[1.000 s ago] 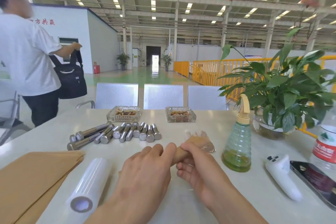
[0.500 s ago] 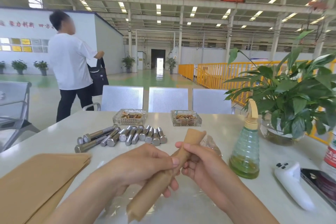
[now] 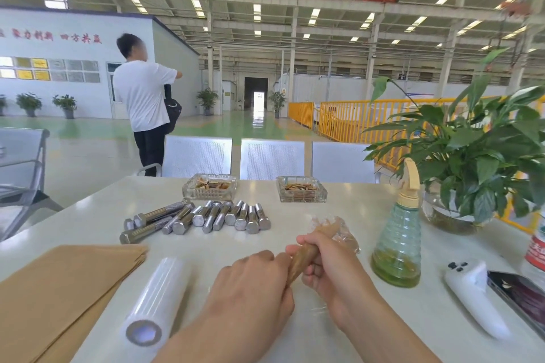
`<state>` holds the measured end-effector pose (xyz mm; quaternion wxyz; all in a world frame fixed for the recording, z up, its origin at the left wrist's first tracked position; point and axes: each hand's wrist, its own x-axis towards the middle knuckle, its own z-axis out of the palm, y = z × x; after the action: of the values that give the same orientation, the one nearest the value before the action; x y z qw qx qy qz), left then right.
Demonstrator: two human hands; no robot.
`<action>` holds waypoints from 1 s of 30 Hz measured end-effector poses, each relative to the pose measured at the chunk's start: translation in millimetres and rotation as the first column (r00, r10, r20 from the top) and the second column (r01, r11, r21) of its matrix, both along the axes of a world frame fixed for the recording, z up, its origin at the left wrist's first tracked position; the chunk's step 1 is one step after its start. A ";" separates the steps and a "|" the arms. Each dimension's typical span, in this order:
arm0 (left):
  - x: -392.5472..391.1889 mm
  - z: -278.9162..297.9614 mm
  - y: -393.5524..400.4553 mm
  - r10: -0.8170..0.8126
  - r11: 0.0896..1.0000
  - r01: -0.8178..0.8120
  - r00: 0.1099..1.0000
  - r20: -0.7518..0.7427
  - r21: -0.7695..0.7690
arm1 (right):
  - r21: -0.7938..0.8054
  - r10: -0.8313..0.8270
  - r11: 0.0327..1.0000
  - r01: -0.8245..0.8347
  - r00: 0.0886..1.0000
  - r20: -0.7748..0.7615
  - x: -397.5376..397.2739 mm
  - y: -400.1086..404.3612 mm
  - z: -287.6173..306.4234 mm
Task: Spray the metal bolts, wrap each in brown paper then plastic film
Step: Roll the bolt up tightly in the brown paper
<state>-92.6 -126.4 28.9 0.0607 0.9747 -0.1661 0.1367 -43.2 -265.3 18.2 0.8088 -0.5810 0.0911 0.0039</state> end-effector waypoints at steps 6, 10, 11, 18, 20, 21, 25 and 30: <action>12.0 8.2 19.7 -0.226 0.821 -0.038 0.894 -0.386 -0.569 | 0.066 0.046 0.997 -0.050 0.997 0.058 0.9 -4.5 -1.9; 16.4 18.9 30.8 -0.583 0.552 -0.289 0.536 -0.610 -0.782 | 0.086 0.150 0.983 -0.163 0.979 0.138 -3.2 -7.4 0.2; 14.1 17.2 30.6 -0.639 0.501 -0.327 0.485 -0.597 -0.801 | 0.079 0.170 0.980 -0.184 0.973 0.153 -3.7 -8.0 0.8; 14.1 -5.6 21.0 -0.498 0.544 -0.228 0.686 -0.530 -0.807 | -0.053 0.197 0.980 -0.191 0.964 0.178 -3.7 -6.2 2.1; 11.5 -5.5 19.6 -0.498 0.542 -0.205 0.703 -0.508 -0.815 | -0.085 0.179 0.982 -0.167 0.971 0.157 -3.4 -5.1 1.2; 10.5 -6.0 19.3 -0.501 0.538 -0.196 0.708 -0.497 -0.820 | -0.094 0.172 0.983 -0.159 0.974 0.149 -3.7 -4.6 0.6; 8.3 -8.1 21.7 -0.553 0.496 -0.180 0.689 -0.469 -0.849 | -0.087 0.158 0.986 -0.146 0.975 0.158 -5.4 -4.5 -0.4; 6.2 -2.3 22.1 -0.635 0.418 -0.187 0.639 -0.434 -0.889 | -0.047 0.073 0.997 -0.063 0.966 0.248 -4.4 1.0 -1.0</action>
<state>-86.4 -104.4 26.7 0.6363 0.7216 -0.1754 -0.2089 -47.6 -264.3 17.2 0.8019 -0.5951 -0.0310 -0.0430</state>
